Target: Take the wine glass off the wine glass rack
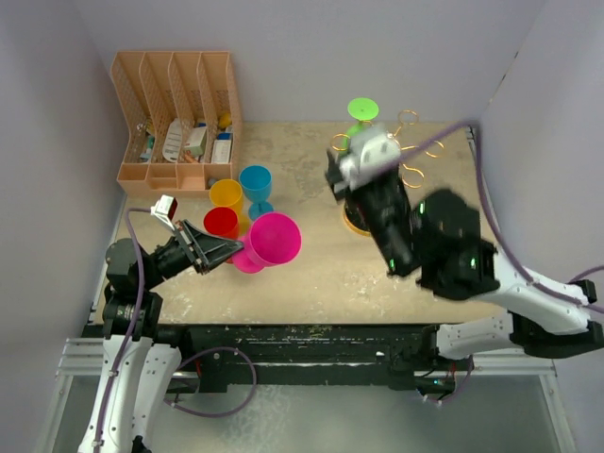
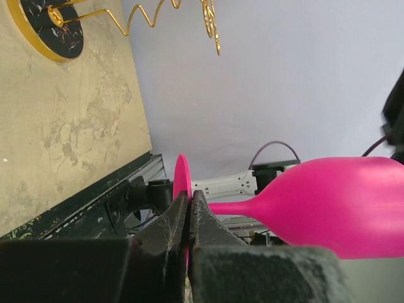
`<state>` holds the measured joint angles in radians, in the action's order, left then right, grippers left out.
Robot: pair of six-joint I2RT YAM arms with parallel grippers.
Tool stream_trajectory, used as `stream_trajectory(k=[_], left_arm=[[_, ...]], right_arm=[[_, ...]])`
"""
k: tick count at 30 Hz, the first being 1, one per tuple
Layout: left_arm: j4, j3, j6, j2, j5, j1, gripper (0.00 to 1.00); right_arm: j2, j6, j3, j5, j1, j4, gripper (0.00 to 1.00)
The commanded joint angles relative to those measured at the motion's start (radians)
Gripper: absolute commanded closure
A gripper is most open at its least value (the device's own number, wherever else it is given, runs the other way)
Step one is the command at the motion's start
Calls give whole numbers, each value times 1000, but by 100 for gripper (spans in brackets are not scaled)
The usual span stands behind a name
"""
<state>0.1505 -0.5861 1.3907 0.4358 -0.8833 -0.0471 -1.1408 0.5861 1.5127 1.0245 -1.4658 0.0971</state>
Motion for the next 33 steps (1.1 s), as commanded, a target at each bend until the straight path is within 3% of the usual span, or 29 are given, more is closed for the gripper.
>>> stream_trajectory(k=[1,3,5,8,12,21,33], left_arm=[[-7,-6,-47,-5,16,2,100],[1,-9,-55,-2,19,1,100],[17,-13,-66,-2,23,1,100],[42,-17,-84,-4,27,2,100],[49,-13,-90,-3,33,1,100],[26,-19,-93,22,34,2,100],[97,-65,-156,62,49,1,100]], right_arm=[[-216,-547,516,-431,360,-619,50],[-359,-654,791,-775,534,-884,53],[-435,-690,920,-990,589,-996,55],[-421,-712,898,-1199,605,-975,56],[-385,-709,861,-1370,610,-1012,55],[-248,-712,603,-1420,610,-1056,53],[-295,-723,578,-1379,609,-1057,59]])
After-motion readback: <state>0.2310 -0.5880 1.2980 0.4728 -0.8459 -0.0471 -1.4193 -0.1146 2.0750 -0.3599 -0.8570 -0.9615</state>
